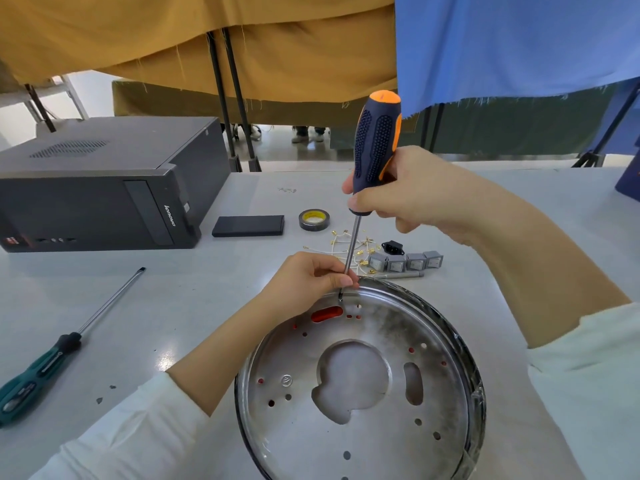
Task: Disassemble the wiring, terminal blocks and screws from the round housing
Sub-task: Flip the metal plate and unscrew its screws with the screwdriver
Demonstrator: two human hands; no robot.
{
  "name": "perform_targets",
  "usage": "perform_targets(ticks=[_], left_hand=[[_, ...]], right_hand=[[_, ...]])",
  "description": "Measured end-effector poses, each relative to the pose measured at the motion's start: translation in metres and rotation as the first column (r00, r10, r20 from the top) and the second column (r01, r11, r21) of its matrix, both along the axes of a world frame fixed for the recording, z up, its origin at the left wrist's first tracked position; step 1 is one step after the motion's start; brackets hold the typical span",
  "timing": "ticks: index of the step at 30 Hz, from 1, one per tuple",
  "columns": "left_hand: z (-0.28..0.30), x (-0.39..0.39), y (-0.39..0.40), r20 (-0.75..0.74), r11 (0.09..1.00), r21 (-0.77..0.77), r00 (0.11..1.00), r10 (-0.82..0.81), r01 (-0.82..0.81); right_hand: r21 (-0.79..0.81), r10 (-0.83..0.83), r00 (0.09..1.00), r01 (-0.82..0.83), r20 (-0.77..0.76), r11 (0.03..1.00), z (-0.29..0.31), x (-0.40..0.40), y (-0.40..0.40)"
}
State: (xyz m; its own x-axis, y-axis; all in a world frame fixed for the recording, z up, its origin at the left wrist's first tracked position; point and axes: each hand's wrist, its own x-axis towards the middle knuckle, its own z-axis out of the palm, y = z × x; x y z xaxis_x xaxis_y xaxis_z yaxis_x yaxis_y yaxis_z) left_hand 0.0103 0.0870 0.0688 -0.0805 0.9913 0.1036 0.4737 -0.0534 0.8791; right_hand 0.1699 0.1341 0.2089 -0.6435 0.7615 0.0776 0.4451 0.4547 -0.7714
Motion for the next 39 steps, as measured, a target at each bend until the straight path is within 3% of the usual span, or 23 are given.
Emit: perform_targets(ticks=[3, 5, 11, 16, 19, 21, 23, 26, 29, 32, 36, 39], left_hand=[[-0.002, -0.001, 0.001, 0.026, 0.999, 0.004, 0.999, 0.04, -0.04], [-0.004, -0.001, 0.001, 0.017, 0.998, 0.006, 0.998, 0.058, -0.058], [-0.005, -0.001, 0.002, 0.018, 0.995, 0.025, 0.995, 0.1, -0.1], [-0.004, 0.0, -0.001, -0.055, 1.0, 0.008, 0.998, -0.007, 0.007], [-0.003, 0.0, -0.001, -0.089, 1.0, 0.021, 0.996, 0.015, -0.013], [-0.003, 0.001, 0.0, -0.076, 0.999, 0.019, 0.996, 0.039, -0.038], [-0.003, 0.001, -0.001, -0.073, 0.998, 0.02, 0.996, 0.057, -0.055], [-0.003, 0.002, -0.002, -0.071, 0.998, 0.025, 0.996, 0.053, -0.051], [-0.004, 0.002, -0.002, -0.108, 0.999, 0.023, 0.994, 0.025, -0.022], [-0.004, 0.001, -0.003, -0.145, 0.999, 0.027, 0.989, -0.015, 0.019], [-0.002, 0.001, -0.004, -0.123, 0.998, 0.043, 0.992, -0.036, 0.041], [-0.002, 0.002, -0.002, -0.118, 0.999, 0.048, 0.993, 0.009, -0.004]], right_hand=[[0.352, -0.115, 0.989, 0.077, 0.088, 0.933, -0.009, -0.006, -0.006], [0.429, -0.156, 0.986, 0.118, 0.055, 0.896, -0.009, -0.009, -0.009], [-0.001, 0.053, 0.999, -0.053, 0.006, 0.999, 0.006, -0.003, -0.003], [-0.123, 0.02, 0.999, -0.025, -0.039, 0.992, 0.004, -0.002, 0.003], [-0.055, 0.001, 1.0, -0.001, -0.003, 0.998, 0.005, -0.006, 0.003], [0.145, -0.026, 0.997, 0.015, 0.076, 0.989, -0.002, -0.011, 0.001], [0.341, -0.08, 0.996, 0.059, 0.047, 0.938, -0.01, -0.017, -0.003], [0.223, -0.023, 0.997, 0.038, -0.067, 0.974, -0.012, -0.016, -0.001], [0.039, 0.121, 0.993, -0.12, 0.001, 0.992, -0.004, -0.002, 0.009], [-0.029, 0.133, 0.991, -0.134, -0.031, 0.991, -0.005, 0.006, 0.014], [0.023, 0.059, 0.997, -0.058, -0.053, 0.998, -0.013, 0.001, 0.01], [0.209, -0.029, 0.998, 0.042, -0.062, 0.977, -0.017, -0.005, 0.004]])
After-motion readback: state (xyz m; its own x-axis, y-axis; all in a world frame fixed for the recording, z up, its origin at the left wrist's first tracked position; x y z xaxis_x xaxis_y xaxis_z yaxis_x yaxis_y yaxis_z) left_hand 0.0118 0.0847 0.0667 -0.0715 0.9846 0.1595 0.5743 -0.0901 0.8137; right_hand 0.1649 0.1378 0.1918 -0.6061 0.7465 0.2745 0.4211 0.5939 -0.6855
